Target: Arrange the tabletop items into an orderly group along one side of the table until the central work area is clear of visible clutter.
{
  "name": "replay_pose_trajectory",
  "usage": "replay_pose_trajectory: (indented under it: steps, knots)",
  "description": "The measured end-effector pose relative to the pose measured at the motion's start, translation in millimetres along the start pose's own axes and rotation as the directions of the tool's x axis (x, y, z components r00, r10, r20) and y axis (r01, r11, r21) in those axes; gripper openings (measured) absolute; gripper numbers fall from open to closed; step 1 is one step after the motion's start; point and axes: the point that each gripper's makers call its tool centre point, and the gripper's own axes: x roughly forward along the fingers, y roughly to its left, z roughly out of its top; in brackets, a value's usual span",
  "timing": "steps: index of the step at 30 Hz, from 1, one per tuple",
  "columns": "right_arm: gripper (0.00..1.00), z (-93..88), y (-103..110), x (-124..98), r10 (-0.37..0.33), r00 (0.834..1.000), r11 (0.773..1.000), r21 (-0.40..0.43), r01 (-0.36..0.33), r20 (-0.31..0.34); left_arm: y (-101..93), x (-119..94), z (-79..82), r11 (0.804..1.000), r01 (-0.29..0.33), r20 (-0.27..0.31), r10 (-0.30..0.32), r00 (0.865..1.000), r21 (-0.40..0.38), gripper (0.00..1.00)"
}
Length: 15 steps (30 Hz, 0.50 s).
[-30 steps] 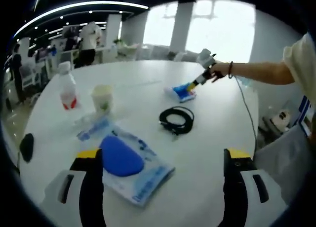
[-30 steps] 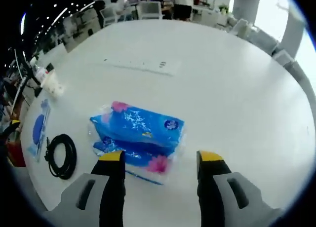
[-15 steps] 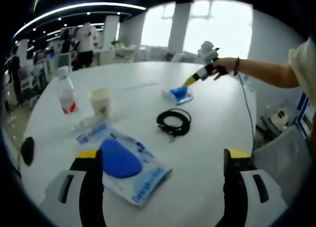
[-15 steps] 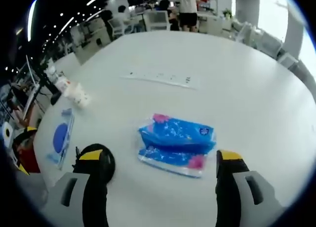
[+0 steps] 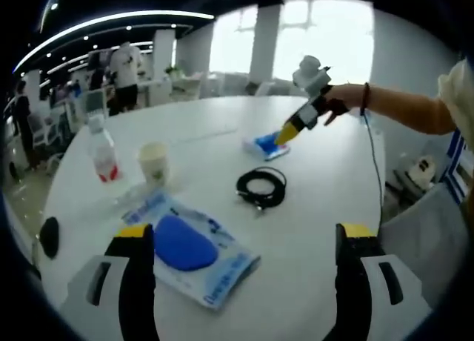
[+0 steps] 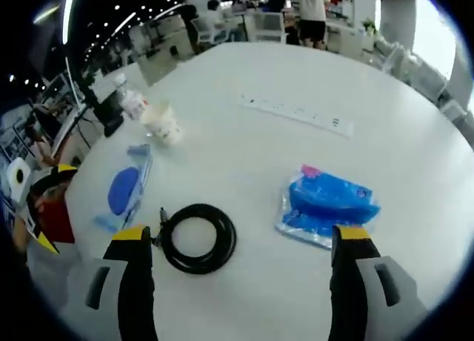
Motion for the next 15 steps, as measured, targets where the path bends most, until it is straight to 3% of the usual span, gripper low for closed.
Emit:
replay_pose_trajectory:
  steps: [7,15]
  knots:
    - [0.99,2.2,26,16,0.04,0.999,0.999,-0.03,-0.041,-0.016,-2.6,-1,1.7,1.0,0.007,-0.001,-0.007,1.0,0.01,0.99]
    - [0.96,-7.7,58,41,0.071,0.996,0.996,-0.042,-0.074,-0.06,-5.6,-1,2.2,1.0,0.019,-0.008,-0.019,1.0,0.025,0.99]
